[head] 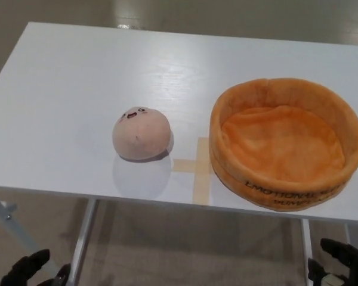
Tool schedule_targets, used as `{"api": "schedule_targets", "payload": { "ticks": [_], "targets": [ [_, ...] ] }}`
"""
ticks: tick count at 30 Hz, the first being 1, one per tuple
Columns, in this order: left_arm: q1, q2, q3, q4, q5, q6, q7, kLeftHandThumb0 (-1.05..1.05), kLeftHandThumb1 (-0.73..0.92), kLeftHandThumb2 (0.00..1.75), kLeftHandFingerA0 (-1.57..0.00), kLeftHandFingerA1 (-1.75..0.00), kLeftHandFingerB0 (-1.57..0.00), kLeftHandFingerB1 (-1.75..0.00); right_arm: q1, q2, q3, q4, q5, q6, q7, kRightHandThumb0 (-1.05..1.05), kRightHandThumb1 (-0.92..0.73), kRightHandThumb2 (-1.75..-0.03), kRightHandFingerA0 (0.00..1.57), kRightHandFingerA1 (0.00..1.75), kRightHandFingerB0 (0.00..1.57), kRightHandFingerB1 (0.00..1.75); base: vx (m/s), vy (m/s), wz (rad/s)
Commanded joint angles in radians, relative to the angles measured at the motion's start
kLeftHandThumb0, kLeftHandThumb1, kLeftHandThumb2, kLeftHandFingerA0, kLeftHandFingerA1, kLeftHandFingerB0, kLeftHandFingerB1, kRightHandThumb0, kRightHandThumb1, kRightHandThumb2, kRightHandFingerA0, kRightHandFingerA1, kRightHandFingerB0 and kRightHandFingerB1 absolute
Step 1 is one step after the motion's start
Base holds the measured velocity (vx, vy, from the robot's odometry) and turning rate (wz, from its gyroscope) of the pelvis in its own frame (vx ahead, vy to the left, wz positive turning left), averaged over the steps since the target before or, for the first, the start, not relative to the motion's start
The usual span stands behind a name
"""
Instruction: Use the left hand to pick up the pink round toy on the left and place it inside the orange plate on the desk.
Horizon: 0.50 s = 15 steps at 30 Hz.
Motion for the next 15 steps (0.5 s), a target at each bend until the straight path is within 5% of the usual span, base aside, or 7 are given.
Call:
{"api": "schedule_targets", "payload": {
  "ticks": [1,2,3,4,15],
  "targets": [
    [0.005,0.010,-0.019,0.034,-0.006,-0.071,-0.005,-0.15,0.59,0.57,-0.33,-0.38,-0.36,-0.33,0.005,0.005,-0.005,0.029,0.007,-0.071,-0.043,-0.25,-0.60,-0.60,0.57,0.88,0.43,0.50,0.00,0.000,0.00],
    [0.006,0.013,-0.028,0.035,-0.001,-0.071,-0.015,-0.14,0.41,0.88,-0.18,-0.52,-0.21,-0.51,0.004,0.007,-0.010,0.031,0.013,-0.072,-0.045,-0.21,-0.59,-0.59,0.58,0.86,0.46,0.49,0.00,0.000,0.00],
    [0.006,0.015,-0.037,0.036,0.001,-0.069,-0.024,-0.14,0.41,0.88,-0.18,-0.52,-0.21,-0.51,0.001,0.011,-0.024,0.033,0.028,-0.071,-0.043,-0.21,-0.59,-0.59,0.58,0.86,0.46,0.49,0.00,0.000,0.00],
    [0.011,0.023,-0.064,0.035,0.022,-0.079,-0.051,-0.19,0.58,0.57,-0.22,-0.33,-0.28,-0.30,0.005,0.008,-0.019,0.034,0.022,-0.077,-0.037,-0.23,-0.60,-0.59,0.56,0.87,0.44,0.50,0.00,0.000,0.00],
    [0.083,0.098,-0.279,-0.088,0.066,-0.192,-0.358,-0.33,0.50,0.65,-0.07,-0.18,-0.11,-0.32,0.005,0.003,-0.015,0.041,0.015,-0.079,-0.033,-0.23,-0.61,-0.59,0.56,0.85,0.44,0.50,0.00,0.000,0.00]
  ]
}}
